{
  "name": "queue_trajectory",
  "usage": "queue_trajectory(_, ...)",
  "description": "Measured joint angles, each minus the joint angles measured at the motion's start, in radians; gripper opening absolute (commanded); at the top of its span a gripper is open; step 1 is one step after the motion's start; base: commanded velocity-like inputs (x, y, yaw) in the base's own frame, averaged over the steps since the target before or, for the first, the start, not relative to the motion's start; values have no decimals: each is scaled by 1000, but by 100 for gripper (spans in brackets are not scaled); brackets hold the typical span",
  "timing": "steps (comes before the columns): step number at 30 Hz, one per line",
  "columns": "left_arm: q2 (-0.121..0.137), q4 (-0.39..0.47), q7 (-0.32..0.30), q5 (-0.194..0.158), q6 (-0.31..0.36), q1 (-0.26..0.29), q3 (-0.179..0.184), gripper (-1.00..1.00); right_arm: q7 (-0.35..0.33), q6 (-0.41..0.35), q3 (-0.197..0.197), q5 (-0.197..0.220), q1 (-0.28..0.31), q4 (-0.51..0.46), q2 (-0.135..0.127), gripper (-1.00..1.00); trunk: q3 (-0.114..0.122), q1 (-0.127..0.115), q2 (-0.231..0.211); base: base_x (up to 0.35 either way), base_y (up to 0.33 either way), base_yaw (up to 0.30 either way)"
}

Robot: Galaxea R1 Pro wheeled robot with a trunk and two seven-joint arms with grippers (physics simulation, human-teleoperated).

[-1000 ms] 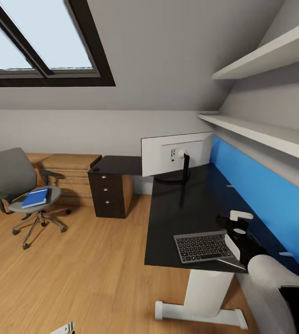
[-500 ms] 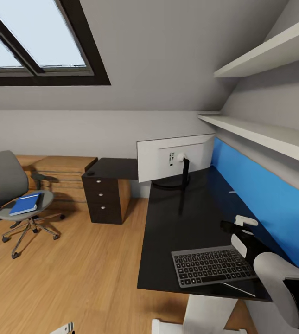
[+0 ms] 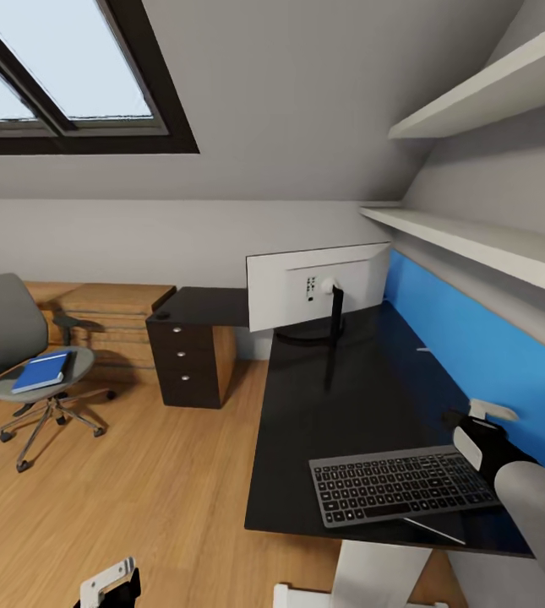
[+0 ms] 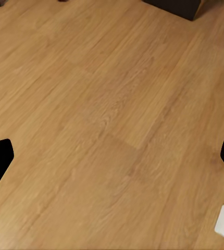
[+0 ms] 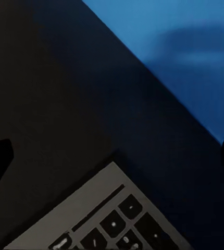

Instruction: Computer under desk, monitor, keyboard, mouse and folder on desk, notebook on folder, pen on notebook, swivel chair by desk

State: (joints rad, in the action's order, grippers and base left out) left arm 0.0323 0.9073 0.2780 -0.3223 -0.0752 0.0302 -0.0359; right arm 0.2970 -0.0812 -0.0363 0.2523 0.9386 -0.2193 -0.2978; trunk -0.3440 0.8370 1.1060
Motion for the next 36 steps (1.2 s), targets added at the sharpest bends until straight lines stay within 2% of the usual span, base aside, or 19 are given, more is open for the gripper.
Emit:
queue_trajectory(8,0,1,0,0,0,0,0,100,41,-18,1,-2,0,2,-1,100,-25,31,56,0,0,0)
queue_trajectory(36,-1,-3,3,1,0,0,1,100,44,-21,12,-14,0,-1,11,100,-113,138,252,0,0,0)
